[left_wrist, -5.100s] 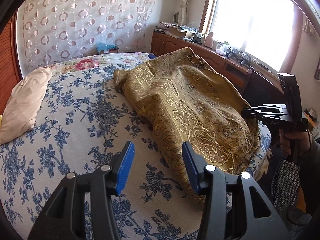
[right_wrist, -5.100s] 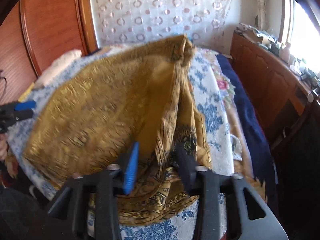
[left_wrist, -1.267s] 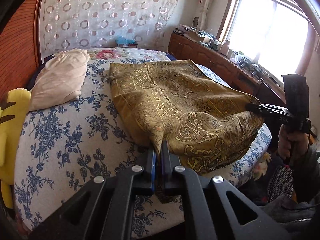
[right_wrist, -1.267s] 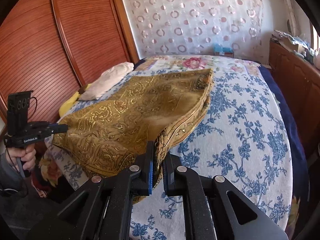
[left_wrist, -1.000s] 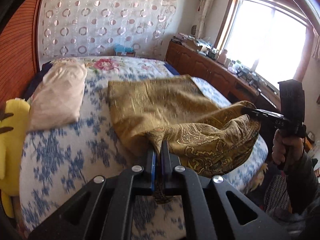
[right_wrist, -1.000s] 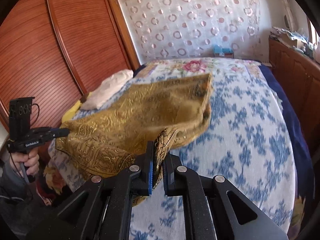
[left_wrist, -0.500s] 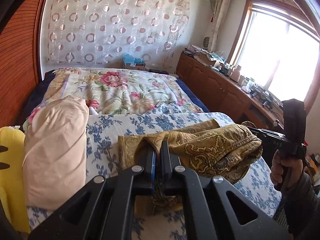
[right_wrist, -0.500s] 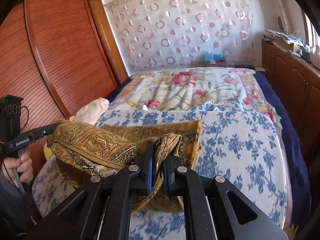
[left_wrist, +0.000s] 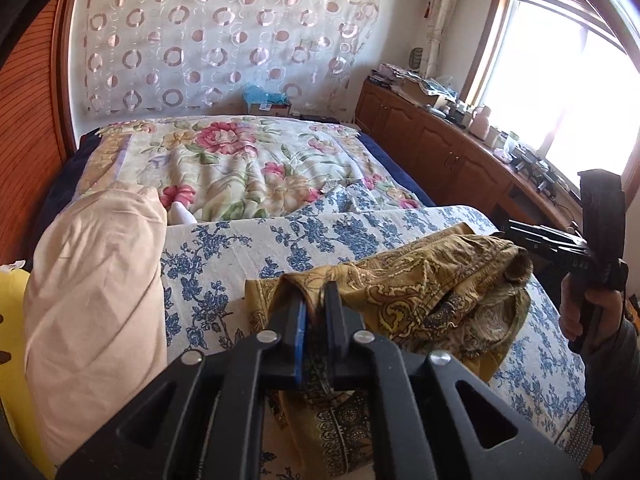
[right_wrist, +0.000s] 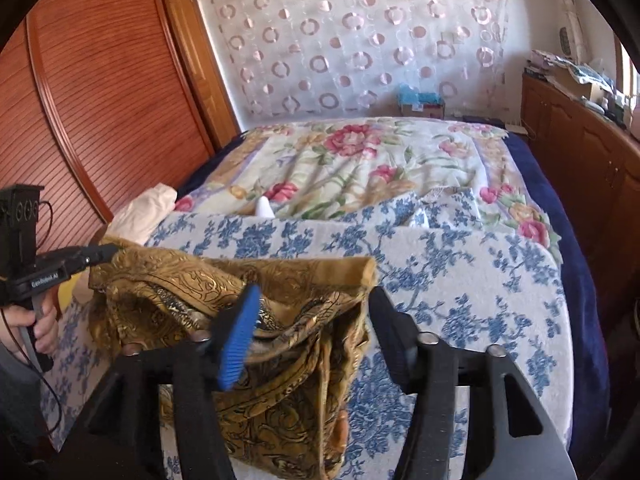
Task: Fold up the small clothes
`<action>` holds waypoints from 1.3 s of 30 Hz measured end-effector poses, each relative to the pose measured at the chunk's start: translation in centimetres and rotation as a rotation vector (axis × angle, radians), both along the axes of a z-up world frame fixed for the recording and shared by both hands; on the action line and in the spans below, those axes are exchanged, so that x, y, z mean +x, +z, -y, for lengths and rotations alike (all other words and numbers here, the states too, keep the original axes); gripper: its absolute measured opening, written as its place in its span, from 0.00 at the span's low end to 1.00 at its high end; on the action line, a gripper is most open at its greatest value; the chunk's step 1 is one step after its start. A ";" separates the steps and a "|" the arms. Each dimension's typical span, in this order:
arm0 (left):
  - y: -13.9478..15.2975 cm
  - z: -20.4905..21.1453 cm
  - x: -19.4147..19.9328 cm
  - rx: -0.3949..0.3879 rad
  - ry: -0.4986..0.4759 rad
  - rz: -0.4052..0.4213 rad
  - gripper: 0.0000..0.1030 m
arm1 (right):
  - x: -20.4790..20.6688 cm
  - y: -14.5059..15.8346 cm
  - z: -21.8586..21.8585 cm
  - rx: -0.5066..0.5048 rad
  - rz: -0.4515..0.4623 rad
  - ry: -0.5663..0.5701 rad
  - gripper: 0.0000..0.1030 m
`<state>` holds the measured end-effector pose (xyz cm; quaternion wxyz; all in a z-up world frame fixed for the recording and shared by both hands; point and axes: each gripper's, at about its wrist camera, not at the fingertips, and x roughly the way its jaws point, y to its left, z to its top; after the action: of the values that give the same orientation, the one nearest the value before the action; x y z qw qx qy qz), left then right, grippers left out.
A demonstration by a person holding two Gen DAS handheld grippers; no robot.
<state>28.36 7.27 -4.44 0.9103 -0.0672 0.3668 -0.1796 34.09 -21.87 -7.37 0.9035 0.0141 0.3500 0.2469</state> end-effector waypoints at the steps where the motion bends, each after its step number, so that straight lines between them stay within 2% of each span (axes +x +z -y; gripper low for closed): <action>1: 0.2 0.0 -0.2 -0.005 -0.010 0.002 0.20 | -0.1 0.4 0.3 -0.008 0.015 0.000 0.58; 2: 0.5 0.0 -0.5 -0.003 -0.018 0.008 0.34 | -0.5 0.8 0.6 -0.031 0.033 -0.007 0.58; 3: 0.9 0.1 -0.9 0.016 -0.014 0.024 0.43 | -0.6 1.0 0.8 -0.043 0.041 -0.011 0.58; 6: 1.9 0.0 -1.8 0.048 -0.007 0.053 0.56 | -2.0 1.2 1.3 -0.075 0.064 0.000 0.58; 9: 2.1 -0.6 -2.9 0.052 -0.009 0.057 0.56 | -3.7 0.9 1.3 -0.101 0.069 0.042 0.58; 14: 0.5 -1.2 -4.3 0.081 -0.004 0.013 0.56 | -5.2 -1.1 0.0 -0.168 0.045 0.108 0.58; 19: -1.5 -1.2 -4.2 0.091 -0.005 -0.050 0.56 | -3.5 -2.8 -2.0 -0.226 0.046 0.122 0.58; 23: -2.2 -0.5 -3.5 0.097 -0.011 -0.061 0.56 | -1.4 -2.5 -3.2 -0.236 0.090 0.121 0.58; 25: -2.3 -0.3 -2.7 0.094 -0.014 -0.066 0.56 | -0.3 -2.0 -3.5 -0.220 0.112 0.138 0.52; 27: -2.3 0.0 -1.8 0.088 -0.017 -0.067 0.56 | 0.5 -2.0 -3.5 -0.196 0.099 0.158 0.18; 29: -2.2 0.2 -0.8 0.086 -0.016 -0.061 0.56 | 1.5 -2.1 -3.2 -0.133 0.069 0.202 0.06; 31: -2.1 0.3 0.1 0.080 -0.014 -0.055 0.56 | 1.9 -2.1 -2.9 -0.106 0.067 0.201 0.04; 34: -1.9 0.6 1.1 0.099 -0.001 -0.034 0.56 | 3.0 -2.5 -2.0 -0.073 0.035 0.141 0.03; 37: -1.9 0.4 2.5 0.090 0.033 -0.023 0.56 | 4.6 -3.3 -0.6 0.014 -0.068 0.071 0.04; 39: -1.9 0.0 3.7 0.103 0.072 -0.022 0.56 | 5.3 -3.4 0.0 0.016 -0.082 0.028 0.07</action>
<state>32.08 7.29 -6.36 0.9144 -0.0354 0.3829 -0.1267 39.44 -21.84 -10.75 0.8847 0.0263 0.3848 0.2616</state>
